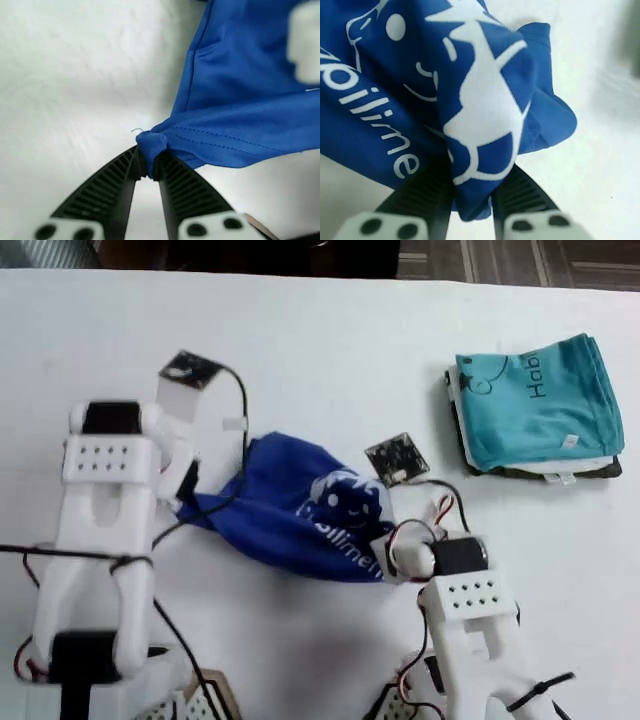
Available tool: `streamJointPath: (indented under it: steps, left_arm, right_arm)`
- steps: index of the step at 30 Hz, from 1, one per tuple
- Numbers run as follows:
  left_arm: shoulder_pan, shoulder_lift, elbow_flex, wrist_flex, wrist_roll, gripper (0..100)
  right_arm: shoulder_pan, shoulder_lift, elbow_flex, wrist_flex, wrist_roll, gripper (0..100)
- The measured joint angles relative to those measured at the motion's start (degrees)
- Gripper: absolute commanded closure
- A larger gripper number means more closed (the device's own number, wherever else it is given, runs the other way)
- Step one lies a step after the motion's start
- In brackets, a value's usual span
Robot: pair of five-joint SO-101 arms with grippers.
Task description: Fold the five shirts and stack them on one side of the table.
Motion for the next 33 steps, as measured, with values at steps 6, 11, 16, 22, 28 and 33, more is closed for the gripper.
streamJointPath:
  steps: [6,11,16,22,28,33]
  left_arm:
    - [-0.35,-16.79,22.07,-11.87,-3.34,97]
    - [-3.96,-18.99,27.78,-15.65,-3.69,97]
    - [-5.71,-19.25,27.87,-16.09,-3.60,97]
    - [-5.89,-19.25,27.87,-16.09,-3.60,97]
    - [-6.51,-19.34,27.87,-16.18,-3.52,97]
    - [-6.51,-19.34,27.87,-16.18,-3.52,97]
  right_arm:
    - [0.00,-0.09,5.54,-5.27,0.00,97.4]
    - [-0.09,-0.09,7.91,-7.21,4.40,97.4]
    - [-0.09,-0.18,6.24,-5.19,9.05,96.7]
    - [-0.09,-0.09,-10.55,10.02,9.32,78.9]
    - [0.00,-0.09,-27.52,16.26,9.41,77.0]
    - [0.00,-0.09,-32.53,16.35,9.41,76.9]
